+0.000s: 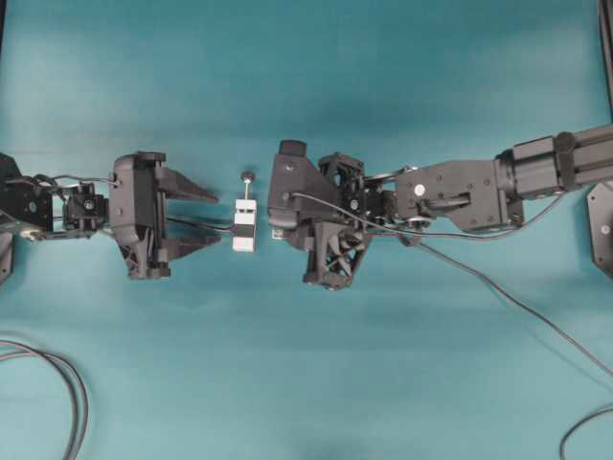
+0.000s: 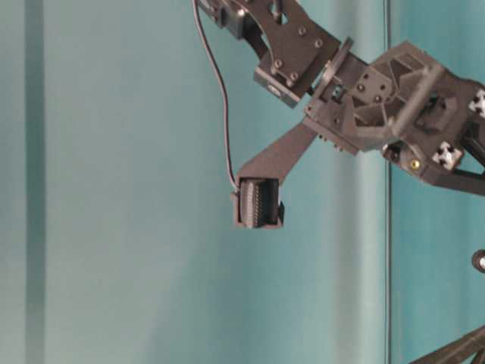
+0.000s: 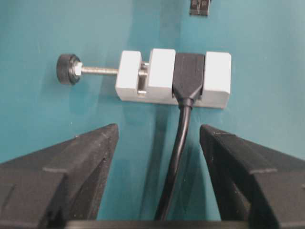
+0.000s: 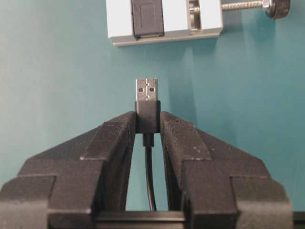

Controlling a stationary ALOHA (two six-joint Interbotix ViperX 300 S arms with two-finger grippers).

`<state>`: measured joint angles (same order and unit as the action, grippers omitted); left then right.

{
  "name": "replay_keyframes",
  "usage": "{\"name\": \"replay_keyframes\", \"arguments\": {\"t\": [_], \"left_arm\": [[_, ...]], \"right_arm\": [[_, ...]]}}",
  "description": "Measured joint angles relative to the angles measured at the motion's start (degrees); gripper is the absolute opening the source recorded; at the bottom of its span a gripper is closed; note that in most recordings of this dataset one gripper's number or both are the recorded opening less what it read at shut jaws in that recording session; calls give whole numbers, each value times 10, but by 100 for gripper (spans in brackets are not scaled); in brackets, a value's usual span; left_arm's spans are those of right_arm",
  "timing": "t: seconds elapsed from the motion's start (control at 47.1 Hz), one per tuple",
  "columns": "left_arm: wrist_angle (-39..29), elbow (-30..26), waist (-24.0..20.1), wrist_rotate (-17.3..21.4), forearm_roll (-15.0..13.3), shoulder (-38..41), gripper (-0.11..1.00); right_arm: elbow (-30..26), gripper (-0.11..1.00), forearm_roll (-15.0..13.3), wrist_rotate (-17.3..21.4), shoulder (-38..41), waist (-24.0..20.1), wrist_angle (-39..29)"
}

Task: Insert the USB cable into the female connector supported by the left arm.
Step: 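Align the plug with the female connector held in the clamp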

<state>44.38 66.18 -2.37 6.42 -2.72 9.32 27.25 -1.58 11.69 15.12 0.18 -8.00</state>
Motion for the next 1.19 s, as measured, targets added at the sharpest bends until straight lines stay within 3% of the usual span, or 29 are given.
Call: {"name": "replay_keyframes", "arguments": {"t": [0.149, 0.425, 0.85, 1.19], "left_arm": [[1, -1, 0, 0, 0, 0, 77], [1, -4, -1, 0, 0, 1, 77], [-4, -9, -1, 0, 0, 0, 77], [-8, -9, -1, 0, 0, 1, 77]], "right_arm": [[-15, 21, 0, 11, 8, 0, -6], [-31, 21, -1, 65, 13, 1, -25], [-62, 21, -6, 90, 26, 0, -87], [-97, 21, -43, 127, 47, -3, -127]]}}
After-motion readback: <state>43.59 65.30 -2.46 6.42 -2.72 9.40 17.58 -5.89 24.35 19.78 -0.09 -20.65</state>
